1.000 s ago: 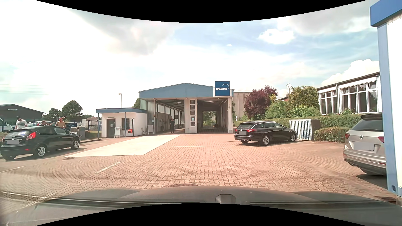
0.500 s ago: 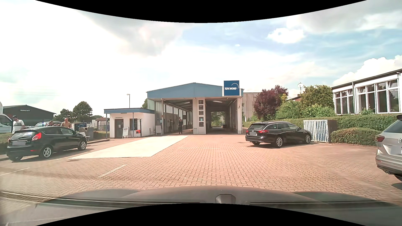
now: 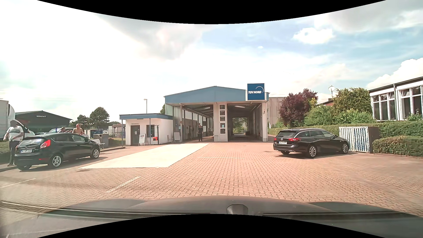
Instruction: Follow the waypoints while adhering to traffic rules and regulations
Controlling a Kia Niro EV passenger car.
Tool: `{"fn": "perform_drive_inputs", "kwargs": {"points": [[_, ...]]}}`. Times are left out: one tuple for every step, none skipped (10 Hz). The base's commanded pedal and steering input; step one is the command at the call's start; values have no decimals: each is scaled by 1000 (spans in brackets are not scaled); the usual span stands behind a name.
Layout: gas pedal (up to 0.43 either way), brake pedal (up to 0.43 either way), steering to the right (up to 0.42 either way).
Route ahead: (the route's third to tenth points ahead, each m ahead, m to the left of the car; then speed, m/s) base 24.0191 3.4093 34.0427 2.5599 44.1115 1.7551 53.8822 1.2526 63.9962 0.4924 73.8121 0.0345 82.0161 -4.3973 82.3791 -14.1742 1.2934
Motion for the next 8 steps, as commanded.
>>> {"fn": "perform_drive_inputs", "kwargs": {"points": [[59,0,-340],[67,0,-318],[67,0,-292],[67,0,-274],[67,0,-255],[67,0,-239],[67,0,-228],[67,0,-209]]}}
